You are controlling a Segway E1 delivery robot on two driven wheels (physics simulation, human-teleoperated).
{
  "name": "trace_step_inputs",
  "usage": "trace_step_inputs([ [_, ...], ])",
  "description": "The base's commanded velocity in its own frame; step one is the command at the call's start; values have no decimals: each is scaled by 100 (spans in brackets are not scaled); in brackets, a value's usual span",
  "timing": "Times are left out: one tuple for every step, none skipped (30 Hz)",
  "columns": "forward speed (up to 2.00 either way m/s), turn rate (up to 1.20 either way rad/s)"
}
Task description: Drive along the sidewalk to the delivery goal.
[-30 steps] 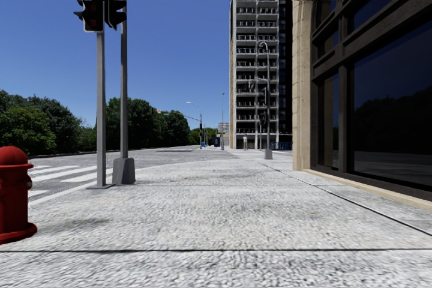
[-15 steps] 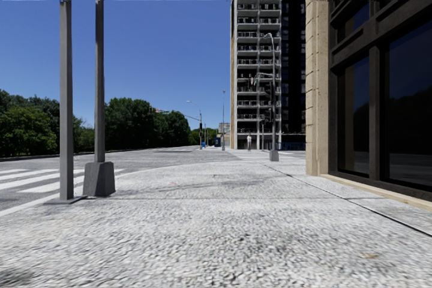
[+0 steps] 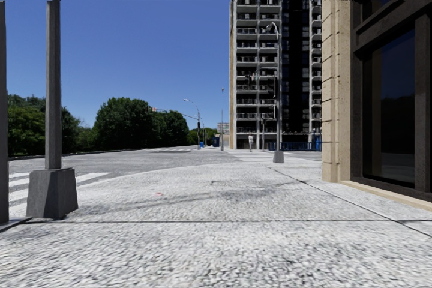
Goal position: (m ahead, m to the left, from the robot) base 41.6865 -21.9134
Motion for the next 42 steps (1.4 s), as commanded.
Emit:
trace_step_inputs([
  [200, -29],
  [200, -29],
  [200, -29],
  [200, -29],
  [200, -29],
  [200, -29],
  [200, -29],
  [200, -29],
  [200, -29],
  [200, -29],
  [200, -29],
  [200, -29],
  [200, -29],
  [200, -29],
  [200, -29],
  [200, -29],
  [200, -29],
  [200, -29],
  [200, -29],
  [200, -29],
  [200, -29],
  [200, -29],
  [200, -29],
  [200, -29],
  [200, -29],
  [200, -29],
  [200, -29],
  [200, -29],
  [200, -29],
  [200, -29],
  [200, -29],
  [200, -29],
  [200, -29],
  [200, -29],
  [200, -29],
  [200, -29],
  [200, -29],
  [200, -29],
  [200, -9],
  [200, 0],
  [200, 0],
  [200, 0],
])
